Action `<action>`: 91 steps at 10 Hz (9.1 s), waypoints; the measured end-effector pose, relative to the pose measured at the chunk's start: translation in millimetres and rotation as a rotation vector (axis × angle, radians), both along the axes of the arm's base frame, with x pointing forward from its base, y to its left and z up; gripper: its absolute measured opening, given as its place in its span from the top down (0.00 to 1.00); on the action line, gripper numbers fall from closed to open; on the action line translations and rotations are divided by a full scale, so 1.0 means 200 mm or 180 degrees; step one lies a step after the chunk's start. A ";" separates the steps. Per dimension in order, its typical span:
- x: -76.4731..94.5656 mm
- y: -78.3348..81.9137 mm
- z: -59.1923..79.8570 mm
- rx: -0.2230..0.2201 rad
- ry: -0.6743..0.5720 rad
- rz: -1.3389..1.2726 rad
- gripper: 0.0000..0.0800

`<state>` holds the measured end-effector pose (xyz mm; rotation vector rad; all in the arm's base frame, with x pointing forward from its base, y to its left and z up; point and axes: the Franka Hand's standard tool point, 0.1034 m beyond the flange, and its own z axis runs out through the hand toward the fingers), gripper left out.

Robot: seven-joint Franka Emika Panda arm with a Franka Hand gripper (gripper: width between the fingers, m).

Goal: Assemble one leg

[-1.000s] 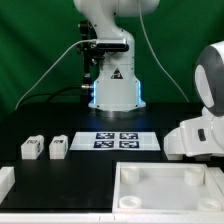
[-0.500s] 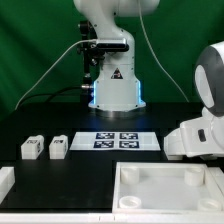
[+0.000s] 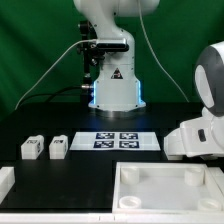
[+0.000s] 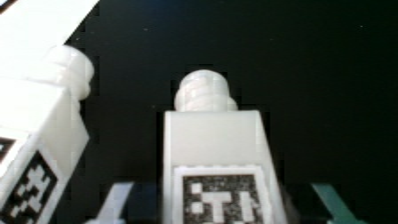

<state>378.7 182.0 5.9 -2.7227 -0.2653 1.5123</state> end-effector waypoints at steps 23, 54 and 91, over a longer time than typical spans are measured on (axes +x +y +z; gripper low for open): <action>1.10 -0.51 0.59 0.0645 -0.5026 -0.0212 0.64; 1.20 -0.34 0.27 0.0790 -0.4846 -0.0331 0.19; 1.31 -0.37 0.31 0.0580 -0.3402 -0.0414 0.19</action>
Offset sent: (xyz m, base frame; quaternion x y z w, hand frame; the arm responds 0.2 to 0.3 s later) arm 0.0458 -0.0352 0.0959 0.0348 0.0821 -0.0361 0.9954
